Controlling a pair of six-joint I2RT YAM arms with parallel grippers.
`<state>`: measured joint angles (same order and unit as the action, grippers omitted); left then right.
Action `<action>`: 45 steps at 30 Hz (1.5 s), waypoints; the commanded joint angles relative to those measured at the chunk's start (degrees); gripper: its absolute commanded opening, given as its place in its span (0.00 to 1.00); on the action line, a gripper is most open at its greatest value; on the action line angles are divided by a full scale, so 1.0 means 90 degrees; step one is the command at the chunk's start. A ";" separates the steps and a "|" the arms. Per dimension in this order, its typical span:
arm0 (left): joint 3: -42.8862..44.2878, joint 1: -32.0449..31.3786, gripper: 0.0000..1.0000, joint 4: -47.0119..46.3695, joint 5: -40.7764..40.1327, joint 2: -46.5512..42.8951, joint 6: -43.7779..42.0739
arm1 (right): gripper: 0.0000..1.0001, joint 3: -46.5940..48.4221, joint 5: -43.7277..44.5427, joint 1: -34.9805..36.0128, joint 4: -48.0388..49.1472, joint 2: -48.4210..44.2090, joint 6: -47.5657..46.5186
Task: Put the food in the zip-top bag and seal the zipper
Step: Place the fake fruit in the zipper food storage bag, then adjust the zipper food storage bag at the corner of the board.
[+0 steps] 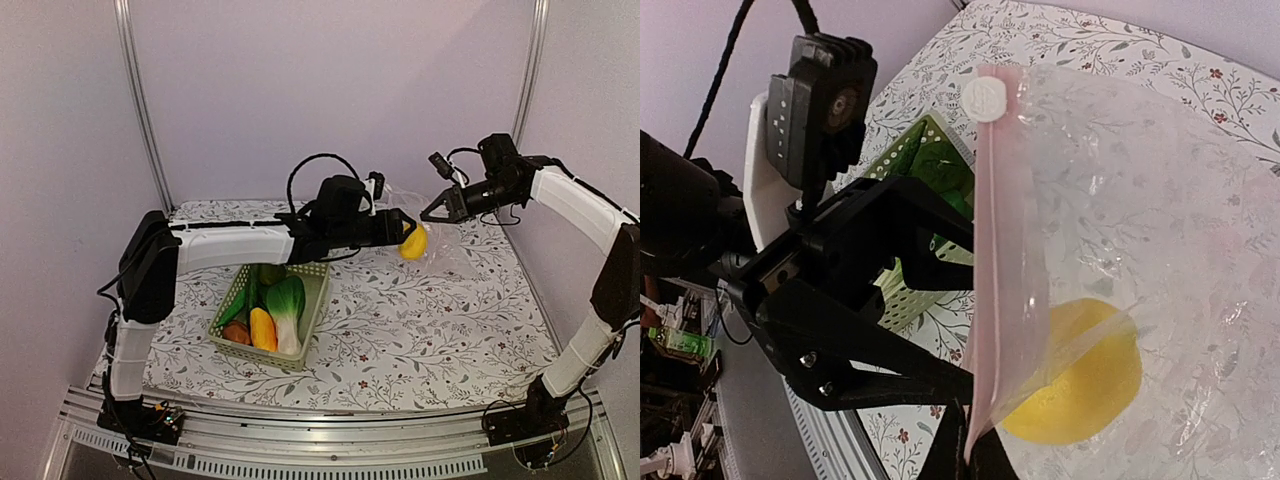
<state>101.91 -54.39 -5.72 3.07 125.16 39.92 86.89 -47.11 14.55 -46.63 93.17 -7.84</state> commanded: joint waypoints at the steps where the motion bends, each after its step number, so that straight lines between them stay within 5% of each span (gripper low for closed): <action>1: 0.0304 0.0031 0.72 0.0008 -0.0010 -0.0165 -0.0236 | 0.00 0.0023 -0.0184 0.0039 -0.0030 0.0149 0.0095; 8: -0.0815 -0.0028 0.75 -0.0145 -0.0322 -0.1165 -0.0212 | 0.00 0.0486 0.0493 -0.0008 -0.0026 0.0418 -0.0011; 13: -0.1685 -0.0055 0.62 0.0025 -0.1099 -0.1735 0.0320 | 0.00 0.0755 0.0449 -0.0008 0.0025 0.0704 -0.0033; 21: -0.0789 0.0013 0.60 0.1246 -0.1239 -0.0873 0.0865 | 0.00 0.0834 0.0427 -0.0008 0.0173 0.0724 0.0001; 26: -0.0430 0.0147 0.57 0.0953 -0.0778 -0.0333 0.1102 | 0.00 0.0725 0.0356 0.0001 0.0229 0.0703 0.0034; 32: 0.0036 0.0285 0.40 0.0823 -0.0395 0.0129 0.0968 | 0.00 0.0638 0.0359 0.0001 0.0288 0.0721 0.0060; 34: 0.0156 0.0317 0.26 0.0763 -0.0390 0.0193 0.0896 | 0.00 0.0638 0.0507 0.0029 0.0298 0.0741 0.0053; 36: 0.0396 0.0330 0.02 0.0881 -0.0152 0.0262 0.0899 | 0.00 0.0695 0.1303 0.0144 0.0285 0.0751 0.0047; 42: 0.1390 -0.0190 0.00 0.1883 -0.0520 0.0013 0.0802 | 0.00 0.1684 0.5744 0.0176 0.0273 0.0852 -0.0292; 45: 0.1371 -0.0227 0.00 0.2148 -0.0953 0.0060 0.0906 | 0.00 0.2083 0.6196 0.0105 0.0316 0.0794 -0.0542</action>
<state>113.62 -54.15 7.75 -0.99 126.61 48.23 100.75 -9.58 16.34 -45.50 100.79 -9.23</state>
